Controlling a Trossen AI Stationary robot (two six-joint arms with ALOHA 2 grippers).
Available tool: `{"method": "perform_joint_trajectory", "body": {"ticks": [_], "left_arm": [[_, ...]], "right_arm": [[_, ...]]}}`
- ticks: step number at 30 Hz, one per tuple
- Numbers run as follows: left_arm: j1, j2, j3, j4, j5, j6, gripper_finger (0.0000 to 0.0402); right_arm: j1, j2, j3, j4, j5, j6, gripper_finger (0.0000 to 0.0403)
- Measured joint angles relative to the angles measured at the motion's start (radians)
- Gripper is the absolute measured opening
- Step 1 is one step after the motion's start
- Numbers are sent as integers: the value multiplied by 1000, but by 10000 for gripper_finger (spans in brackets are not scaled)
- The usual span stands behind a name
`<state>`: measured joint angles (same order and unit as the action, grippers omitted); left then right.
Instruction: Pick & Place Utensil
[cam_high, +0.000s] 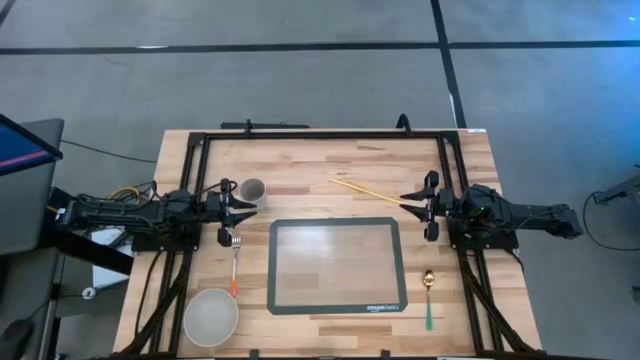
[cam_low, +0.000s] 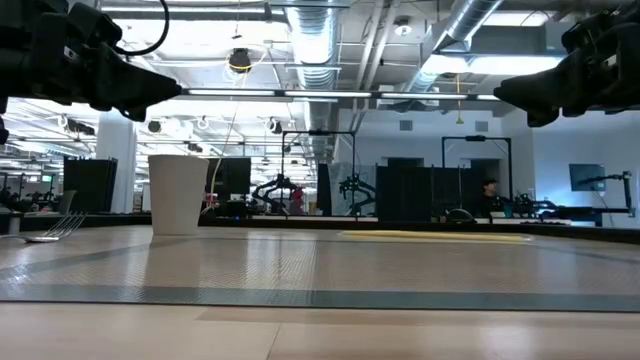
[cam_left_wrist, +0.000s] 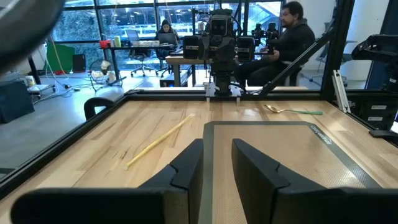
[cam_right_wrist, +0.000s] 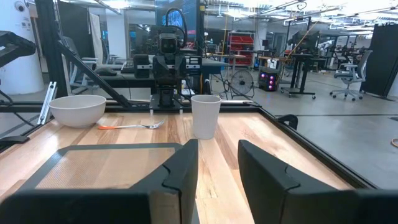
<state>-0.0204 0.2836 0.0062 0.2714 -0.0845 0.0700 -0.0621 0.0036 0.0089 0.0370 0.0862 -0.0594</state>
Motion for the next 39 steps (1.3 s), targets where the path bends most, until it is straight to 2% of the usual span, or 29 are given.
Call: {"method": "perform_joint_trajectory", "body": {"ticks": [33,35,39], "left_arm": [[0,0,0,6,0,0,85],[0,0,0,7,0,-2,85],[0,0,0,8,1,-58,85]], "right_arm": [[0,0,0,1,0,0,107],[0,0,0,7,0,49,107],[3,0,0,15,0,285,107]]}}
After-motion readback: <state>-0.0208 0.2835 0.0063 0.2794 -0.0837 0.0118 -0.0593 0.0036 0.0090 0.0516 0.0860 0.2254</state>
